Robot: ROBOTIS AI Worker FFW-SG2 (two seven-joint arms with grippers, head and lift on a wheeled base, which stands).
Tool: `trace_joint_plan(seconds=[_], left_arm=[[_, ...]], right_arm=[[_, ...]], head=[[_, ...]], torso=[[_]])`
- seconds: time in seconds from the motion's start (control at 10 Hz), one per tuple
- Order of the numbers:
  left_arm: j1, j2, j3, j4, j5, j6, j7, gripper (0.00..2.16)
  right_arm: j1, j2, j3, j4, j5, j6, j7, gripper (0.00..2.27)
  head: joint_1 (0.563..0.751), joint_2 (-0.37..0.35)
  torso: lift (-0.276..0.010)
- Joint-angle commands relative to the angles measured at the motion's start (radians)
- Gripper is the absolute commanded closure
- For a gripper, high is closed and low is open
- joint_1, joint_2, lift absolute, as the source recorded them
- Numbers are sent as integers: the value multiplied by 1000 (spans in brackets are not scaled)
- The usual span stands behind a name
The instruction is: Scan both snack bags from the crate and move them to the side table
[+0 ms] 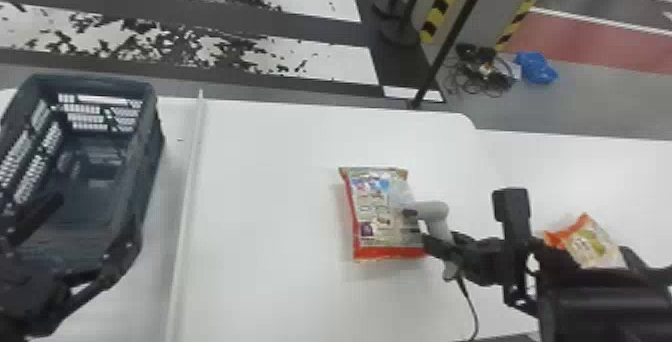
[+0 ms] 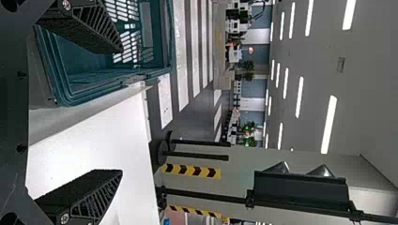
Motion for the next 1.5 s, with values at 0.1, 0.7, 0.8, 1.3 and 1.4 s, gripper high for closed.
trace_joint_plan(seconds=[0.1,0.7,0.8,1.3,1.4], left_arm=[[1,-1,0,-2,0,0,0,83],[4,-1,0,0,0,-6,0,83],[4,-1,0,0,0,-6,0,83],[4,2,0,-5,0,-6,0,83],[4,2,0,-6,0,-3,0,83]], right_arm=[[0,1,-13,-2,-1,-3,0,2253],[-40,-11,-152,107,-14,-65,-11,2253],[-51,-18,-159,150,-12,-86,-14,2253],[-98,-33,-159,302,6,-184,-31,2253],[-100,-36,-155,314,8,-193,-31,2253]], head=[[695,-258],[695,-345],[695,-350],[695,-350],[695,-350]], torso=[[-75],[-75],[-75],[-75],[-75]])
